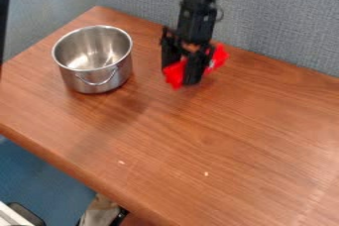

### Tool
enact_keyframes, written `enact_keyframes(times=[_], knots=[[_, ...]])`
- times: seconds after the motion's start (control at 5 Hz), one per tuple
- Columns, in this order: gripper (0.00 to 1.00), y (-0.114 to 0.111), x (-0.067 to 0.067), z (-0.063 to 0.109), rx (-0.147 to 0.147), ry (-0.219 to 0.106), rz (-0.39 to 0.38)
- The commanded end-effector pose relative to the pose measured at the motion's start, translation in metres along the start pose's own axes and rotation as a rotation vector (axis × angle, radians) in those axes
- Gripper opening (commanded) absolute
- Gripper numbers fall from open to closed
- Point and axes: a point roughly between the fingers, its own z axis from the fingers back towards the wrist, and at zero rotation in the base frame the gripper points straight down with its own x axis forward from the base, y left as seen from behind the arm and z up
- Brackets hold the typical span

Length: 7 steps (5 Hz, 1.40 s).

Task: Put the red object in the metal pot

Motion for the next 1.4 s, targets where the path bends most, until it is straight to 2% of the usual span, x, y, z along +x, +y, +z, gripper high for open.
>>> enact_keyframes(times=[0.0,0.2,0.4,0.6,0.8,1.0,1.2], knots=[[0.00,-0.001,0.001,0.068,0.039,-0.166,0.024],[0.00,0.003,0.004,0.091,0.044,-0.214,0.033],[0.00,0.023,0.004,0.105,0.062,-0.271,0.022],[0.00,0.052,-0.001,0.108,0.072,-0.308,0.063],[0.00,0.073,-0.003,0.116,0.027,-0.310,0.256],[0.00,0.085,-0.004,0.119,-0.013,-0.298,0.419],[0.00,0.090,-0.022,0.104,0.008,-0.272,0.485]])
